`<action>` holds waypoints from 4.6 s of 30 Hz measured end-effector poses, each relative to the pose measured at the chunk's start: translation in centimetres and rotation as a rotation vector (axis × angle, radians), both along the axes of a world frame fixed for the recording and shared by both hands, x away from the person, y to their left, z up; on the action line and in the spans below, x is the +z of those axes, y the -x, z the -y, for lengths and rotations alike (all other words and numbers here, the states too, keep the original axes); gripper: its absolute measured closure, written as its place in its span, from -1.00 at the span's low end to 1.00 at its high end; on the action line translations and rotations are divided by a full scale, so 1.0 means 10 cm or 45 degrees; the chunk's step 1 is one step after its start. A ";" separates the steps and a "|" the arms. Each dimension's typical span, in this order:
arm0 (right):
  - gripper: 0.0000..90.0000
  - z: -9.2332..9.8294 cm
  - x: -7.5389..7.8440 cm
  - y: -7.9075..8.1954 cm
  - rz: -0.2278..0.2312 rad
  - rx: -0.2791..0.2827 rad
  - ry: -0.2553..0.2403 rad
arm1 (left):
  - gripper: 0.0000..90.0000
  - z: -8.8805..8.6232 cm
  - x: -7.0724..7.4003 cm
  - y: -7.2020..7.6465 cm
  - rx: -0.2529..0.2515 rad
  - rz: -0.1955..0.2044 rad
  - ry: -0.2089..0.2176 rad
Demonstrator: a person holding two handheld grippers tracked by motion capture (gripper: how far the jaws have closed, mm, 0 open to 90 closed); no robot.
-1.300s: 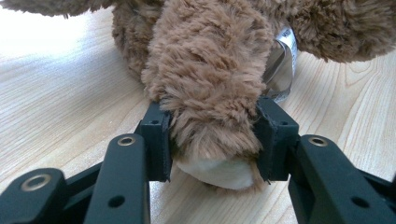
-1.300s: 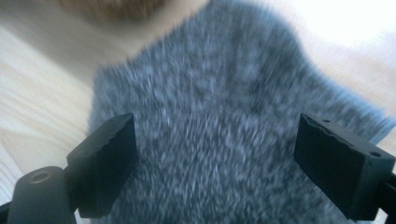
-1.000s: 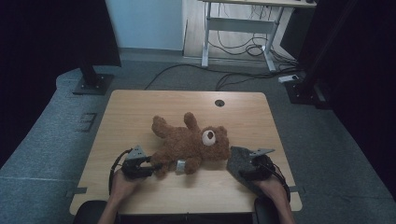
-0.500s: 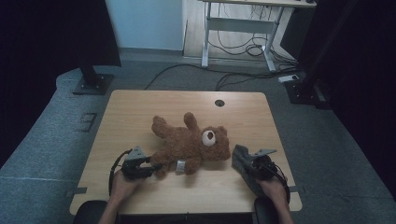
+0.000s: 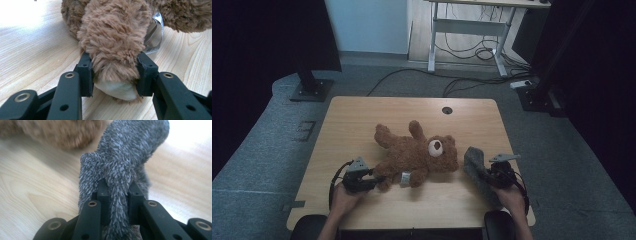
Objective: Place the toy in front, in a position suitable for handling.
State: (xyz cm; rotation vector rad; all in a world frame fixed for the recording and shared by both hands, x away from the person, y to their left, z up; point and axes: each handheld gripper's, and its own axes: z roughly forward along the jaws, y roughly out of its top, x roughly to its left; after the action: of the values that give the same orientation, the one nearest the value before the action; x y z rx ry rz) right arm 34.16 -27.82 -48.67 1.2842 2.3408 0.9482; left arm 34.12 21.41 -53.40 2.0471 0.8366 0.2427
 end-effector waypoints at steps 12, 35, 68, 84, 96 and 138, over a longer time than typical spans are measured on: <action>0.70 -0.12 0.41 -0.10 0.103 0.056 -0.054 | 0.24 -0.01 -0.01 0.00 -0.003 -0.006 0.006; 0.70 -1.10 0.82 -0.59 0.201 0.316 -0.062 | 0.24 0.00 0.00 0.00 -0.004 0.002 -0.002; 0.70 -0.93 0.28 -0.66 0.127 0.159 0.046 | 0.28 0.00 -0.01 0.00 -0.011 -0.012 0.001; 0.71 -0.66 -0.16 -0.69 0.008 0.047 0.111 | 0.28 -0.01 -0.01 -0.01 -0.008 -0.017 0.005; 0.71 -0.55 -0.07 -0.64 0.037 0.031 0.137 | 0.28 -0.01 -0.01 -0.01 -0.006 -0.020 0.008; 0.74 -1.61 0.25 -0.49 0.071 0.441 -0.025 | 0.45 0.00 -0.01 -0.01 -0.015 -0.019 -0.009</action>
State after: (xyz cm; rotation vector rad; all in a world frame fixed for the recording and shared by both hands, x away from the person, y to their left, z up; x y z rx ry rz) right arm 39.10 -11.70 -46.12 0.8587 2.5637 1.0933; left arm 34.23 21.42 -53.47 2.0624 0.8336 0.2247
